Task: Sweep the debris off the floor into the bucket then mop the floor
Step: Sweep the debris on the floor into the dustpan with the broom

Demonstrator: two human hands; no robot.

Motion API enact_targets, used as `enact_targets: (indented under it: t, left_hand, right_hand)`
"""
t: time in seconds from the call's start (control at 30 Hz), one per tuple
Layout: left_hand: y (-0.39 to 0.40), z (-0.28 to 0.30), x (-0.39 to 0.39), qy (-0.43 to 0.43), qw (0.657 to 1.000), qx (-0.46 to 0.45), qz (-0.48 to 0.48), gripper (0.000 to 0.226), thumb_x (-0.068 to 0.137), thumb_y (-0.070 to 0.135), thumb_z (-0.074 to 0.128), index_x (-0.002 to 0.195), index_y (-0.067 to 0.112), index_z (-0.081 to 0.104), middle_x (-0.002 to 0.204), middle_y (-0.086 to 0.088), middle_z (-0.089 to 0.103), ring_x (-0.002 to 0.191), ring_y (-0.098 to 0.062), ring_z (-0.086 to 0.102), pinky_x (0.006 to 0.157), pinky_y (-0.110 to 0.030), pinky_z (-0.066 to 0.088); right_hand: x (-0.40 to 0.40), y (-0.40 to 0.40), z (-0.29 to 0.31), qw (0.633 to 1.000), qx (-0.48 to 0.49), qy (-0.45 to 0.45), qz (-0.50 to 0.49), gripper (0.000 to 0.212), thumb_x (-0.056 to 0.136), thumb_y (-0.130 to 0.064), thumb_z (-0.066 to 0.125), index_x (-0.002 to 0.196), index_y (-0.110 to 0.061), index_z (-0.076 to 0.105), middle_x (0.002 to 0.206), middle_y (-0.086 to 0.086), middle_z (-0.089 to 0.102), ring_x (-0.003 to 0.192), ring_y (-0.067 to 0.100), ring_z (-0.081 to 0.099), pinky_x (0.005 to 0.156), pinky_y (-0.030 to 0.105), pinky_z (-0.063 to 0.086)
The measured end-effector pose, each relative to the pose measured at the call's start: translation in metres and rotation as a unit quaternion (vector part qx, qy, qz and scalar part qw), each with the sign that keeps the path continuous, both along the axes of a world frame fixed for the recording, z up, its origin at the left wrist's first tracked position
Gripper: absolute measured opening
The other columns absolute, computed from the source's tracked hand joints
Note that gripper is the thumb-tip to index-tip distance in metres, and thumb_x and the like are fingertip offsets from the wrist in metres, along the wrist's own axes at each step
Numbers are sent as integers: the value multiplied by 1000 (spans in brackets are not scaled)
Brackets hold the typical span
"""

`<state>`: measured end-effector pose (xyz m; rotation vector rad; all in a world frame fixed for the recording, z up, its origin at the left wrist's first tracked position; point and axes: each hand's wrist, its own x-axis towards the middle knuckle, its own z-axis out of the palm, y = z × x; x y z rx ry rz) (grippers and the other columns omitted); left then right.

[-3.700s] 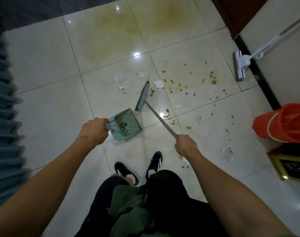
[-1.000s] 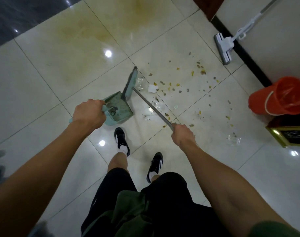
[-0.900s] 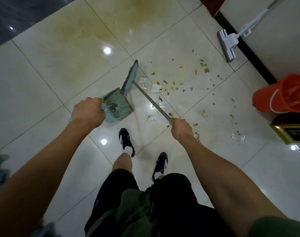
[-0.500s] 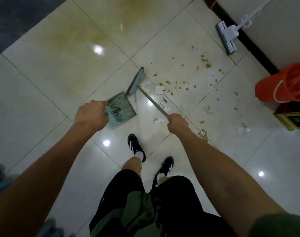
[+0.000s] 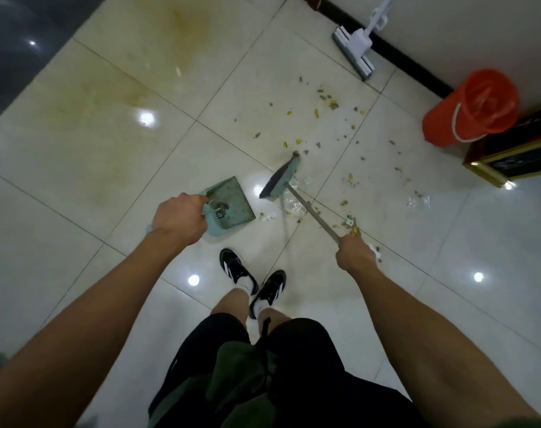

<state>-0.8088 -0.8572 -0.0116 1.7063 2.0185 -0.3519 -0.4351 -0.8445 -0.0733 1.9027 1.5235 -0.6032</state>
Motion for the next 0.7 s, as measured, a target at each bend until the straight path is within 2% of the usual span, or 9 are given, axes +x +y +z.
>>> enact_targets:
  t: [0.07, 0.23, 0.37, 0.47, 0.6, 0.7]
  left_hand:
    - [-1, 4, 15, 4, 1000, 6, -16, 22, 85, 19, 58, 105, 24, 67, 86, -6, 59, 79, -31, 62, 63, -30, 40]
    - [-1, 15, 46, 37, 998, 15, -45, 19, 85, 19, 57, 101, 24, 67, 80, -3, 56, 69, -26, 53, 62, -31, 42]
    - [-2, 24, 58, 58, 996, 19, -60, 22, 84, 19, 57, 102, 25, 68, 86, -5, 62, 74, -28, 58, 63, -31, 44]
    - [-6, 31, 59, 79, 994, 22, -70, 22, 84, 20, 58, 102, 27, 68, 83, -3, 61, 70, -25, 56, 62, -30, 46]
    - [-15, 36, 59, 100, 992, 10, -73, 21, 82, 19, 61, 100, 27, 69, 79, -1, 58, 68, -25, 56, 61, -30, 47]
    - [-20, 34, 63, 118, 989, -7, -85, 22, 83, 21, 63, 104, 25, 69, 86, -3, 63, 72, -25, 60, 61, -29, 44]
  right_hand:
    - [15, -10, 2, 1000, 11, 6, -2, 26, 93, -16, 51, 115, -17, 63, 115, 9, 65, 106, 31, 63, 69, 34, 37]
    - [33, -29, 7, 996, 12, 81, -24, 32, 91, -15, 50, 121, -11, 60, 112, 13, 63, 100, 31, 63, 79, 34, 52]
    - [44, -40, 11, 994, 18, 108, -5, 40, 87, -15, 50, 125, -17, 61, 108, 10, 64, 92, 30, 64, 70, 31, 48]
    - [47, -47, 11, 993, 11, 111, 27, 43, 87, -14, 50, 128, -19, 60, 105, 9, 64, 89, 29, 64, 69, 31, 49]
    - [50, -57, 9, 993, -2, 100, 57, 37, 88, -16, 51, 124, -18, 61, 101, 7, 62, 81, 26, 61, 69, 32, 50]
    - [62, -68, 7, 994, -15, 81, 71, 32, 90, -20, 52, 120, -18, 61, 101, 5, 60, 77, 24, 54, 67, 31, 45]
